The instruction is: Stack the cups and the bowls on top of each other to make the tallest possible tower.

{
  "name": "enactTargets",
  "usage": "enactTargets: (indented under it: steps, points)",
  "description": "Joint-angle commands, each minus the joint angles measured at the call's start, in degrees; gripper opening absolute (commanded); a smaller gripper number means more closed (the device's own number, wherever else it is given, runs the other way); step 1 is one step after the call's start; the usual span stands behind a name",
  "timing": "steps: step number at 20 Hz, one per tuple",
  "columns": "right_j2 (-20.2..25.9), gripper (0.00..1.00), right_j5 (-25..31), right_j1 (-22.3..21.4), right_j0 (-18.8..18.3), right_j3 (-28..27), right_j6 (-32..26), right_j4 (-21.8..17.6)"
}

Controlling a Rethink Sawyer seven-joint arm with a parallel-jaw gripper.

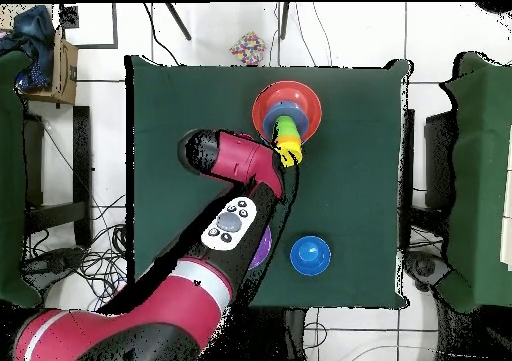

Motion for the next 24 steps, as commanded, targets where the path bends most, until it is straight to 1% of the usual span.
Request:
enactTargets:
  steps: [1,8,13,14,17,24]
  points:
    - [4.9,1.0,-4.39,3.22,0.88,0.31,10.93,0.75]
    - [4.76,1.0,-4.81,4.94,1.22,-0.77,11.42,1.43]
    - [4.44,1.0,-3.44,5.56,1.62,-1.78,11.02,1.27]
    - [4.98,0.0,-3.26,5.21,1.48,-1.42,10.5,1.35]
    - [5.08,0.0,-2.84,5.0,1.49,-1.31,10.78,1.63]
    - [3.56,0.0,-1.42,5.5,2.49,-2.04,11.31,2.32]
